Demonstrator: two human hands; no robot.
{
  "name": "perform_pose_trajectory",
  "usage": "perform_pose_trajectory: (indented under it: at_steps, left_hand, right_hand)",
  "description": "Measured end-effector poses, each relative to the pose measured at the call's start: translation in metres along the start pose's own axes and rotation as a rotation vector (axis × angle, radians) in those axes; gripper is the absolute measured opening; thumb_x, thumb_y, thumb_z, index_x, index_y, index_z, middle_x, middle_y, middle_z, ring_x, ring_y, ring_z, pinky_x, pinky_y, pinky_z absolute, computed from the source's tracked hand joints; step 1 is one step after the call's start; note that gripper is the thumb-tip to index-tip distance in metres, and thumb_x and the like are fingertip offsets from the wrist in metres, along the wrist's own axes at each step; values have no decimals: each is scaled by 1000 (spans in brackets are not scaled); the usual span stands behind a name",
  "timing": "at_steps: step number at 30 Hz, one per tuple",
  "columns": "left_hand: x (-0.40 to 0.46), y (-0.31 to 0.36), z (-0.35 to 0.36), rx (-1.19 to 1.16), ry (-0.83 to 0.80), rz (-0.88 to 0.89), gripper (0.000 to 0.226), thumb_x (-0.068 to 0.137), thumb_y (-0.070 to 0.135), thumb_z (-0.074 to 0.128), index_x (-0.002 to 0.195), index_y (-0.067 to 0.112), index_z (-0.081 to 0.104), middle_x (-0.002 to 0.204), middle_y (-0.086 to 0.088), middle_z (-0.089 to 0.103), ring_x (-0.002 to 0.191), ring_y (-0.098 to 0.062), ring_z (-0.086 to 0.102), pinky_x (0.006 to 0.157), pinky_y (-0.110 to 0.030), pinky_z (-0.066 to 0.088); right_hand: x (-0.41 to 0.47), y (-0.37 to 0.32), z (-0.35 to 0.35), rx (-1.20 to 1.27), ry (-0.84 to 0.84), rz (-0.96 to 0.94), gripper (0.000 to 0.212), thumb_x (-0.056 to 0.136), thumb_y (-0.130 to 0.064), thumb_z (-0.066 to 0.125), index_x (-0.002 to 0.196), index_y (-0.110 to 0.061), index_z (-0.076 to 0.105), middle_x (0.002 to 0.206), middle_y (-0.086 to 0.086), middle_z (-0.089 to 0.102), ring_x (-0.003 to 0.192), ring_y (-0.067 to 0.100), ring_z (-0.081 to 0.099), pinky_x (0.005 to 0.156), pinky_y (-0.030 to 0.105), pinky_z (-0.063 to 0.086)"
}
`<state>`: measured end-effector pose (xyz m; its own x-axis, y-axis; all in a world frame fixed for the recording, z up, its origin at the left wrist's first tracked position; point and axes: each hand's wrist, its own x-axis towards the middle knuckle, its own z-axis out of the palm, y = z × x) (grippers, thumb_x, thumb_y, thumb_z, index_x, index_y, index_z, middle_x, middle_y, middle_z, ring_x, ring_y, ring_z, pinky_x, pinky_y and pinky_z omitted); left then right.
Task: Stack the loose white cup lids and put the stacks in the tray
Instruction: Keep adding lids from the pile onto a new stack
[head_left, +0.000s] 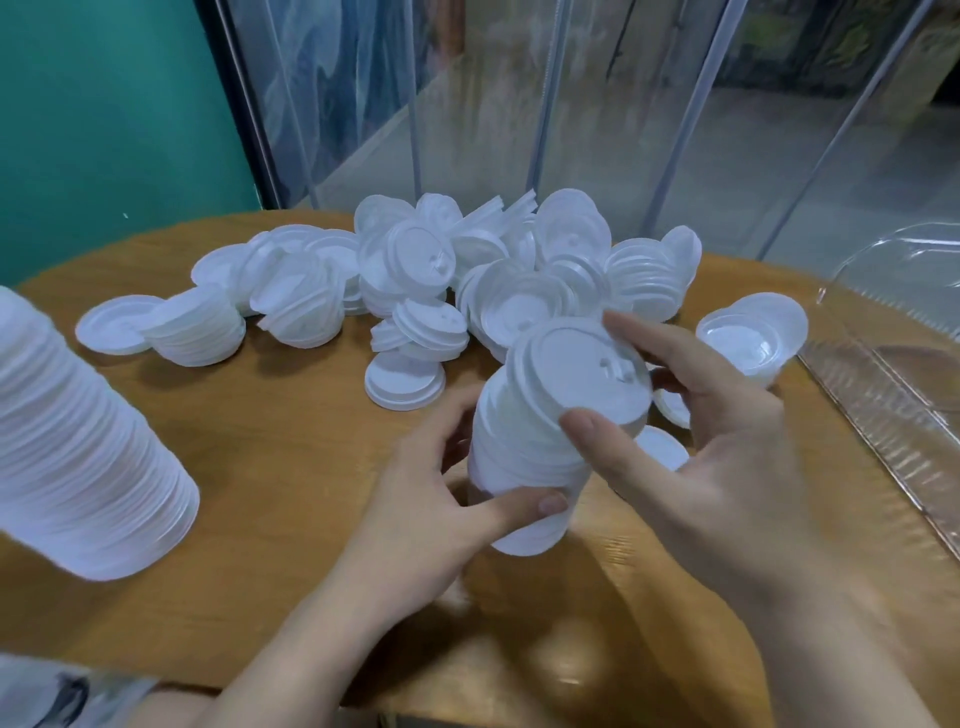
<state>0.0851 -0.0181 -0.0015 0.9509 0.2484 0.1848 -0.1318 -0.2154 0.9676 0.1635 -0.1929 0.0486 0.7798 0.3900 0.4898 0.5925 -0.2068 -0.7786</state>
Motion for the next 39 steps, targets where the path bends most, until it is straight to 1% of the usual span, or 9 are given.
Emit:
perform_pose_trajectory:
  at_steps: [4,8,11,20,24,27,30,35,39]
  left_hand:
    - [1,1,0,17,1,-2,72,67,16,94,127,39,63,123,14,72,119,-6,65,98,-23,54]
    - [0,4,0,-28,-5,-22,69,62,23,91,126,29,65,117,13,75,113,-5,68,87,-16,53]
    - [0,4,0,-15,-14,-29,68,65,20,92,126,30,65,117,13,75,114,-6,68,89,-18,54]
    - [1,1,-1,35,-22,-11,72,66,20,98,127,33,64,120,16,73,117,-4,66,96,-21,52]
    - [1,2,0,14,-27,-5,70,65,27,91,128,38,62,124,19,71,121,-1,62,99,-25,52]
    - [1,1,0,15,-39,0,71,65,28,90,128,43,60,126,22,69,123,1,61,96,-19,51]
    - [2,0,-1,17,-35,3,74,62,34,93,128,45,60,126,24,68,122,3,61,93,-11,48]
    - [3,-3,-1,13,-27,8,78,57,49,88,130,44,60,127,23,68,123,0,61,90,-15,52]
    - [5,-4,2,-1,-25,11,80,57,48,89,131,40,61,127,21,69,123,-2,62,88,-13,52]
  right_hand:
    - [4,3,6,-37,-59,-15,63,72,-59,75,127,-30,67,120,-25,67,121,1,59,94,9,41]
    - [4,3,9,-73,-116,-21,61,70,-63,74,125,-37,66,120,-28,66,120,-5,57,96,8,40]
    - [5,6,11,-91,-130,-17,61,70,-62,73,125,-35,66,121,-29,64,119,-5,58,95,6,39]
    - [3,13,-2,-69,-202,25,74,70,-67,71,137,-36,60,129,-27,63,127,4,58,100,18,45]
    - [4,29,-35,-127,-233,11,63,82,-55,59,141,-32,56,144,-16,57,135,12,52,105,32,42]
    - [-1,52,-50,-294,-270,80,58,82,-51,63,136,-32,61,137,-23,59,128,-1,52,105,23,42]
    - [-9,70,-52,-407,-308,183,57,84,-53,74,135,-29,62,130,-27,58,119,-10,51,97,4,36]
    - [-15,86,-54,-524,-318,281,77,74,-59,78,140,-25,58,128,-23,53,126,2,49,110,29,41]
    - [-11,90,-51,-567,-367,317,73,70,-68,73,131,-30,61,124,-20,59,119,6,53,102,37,48]
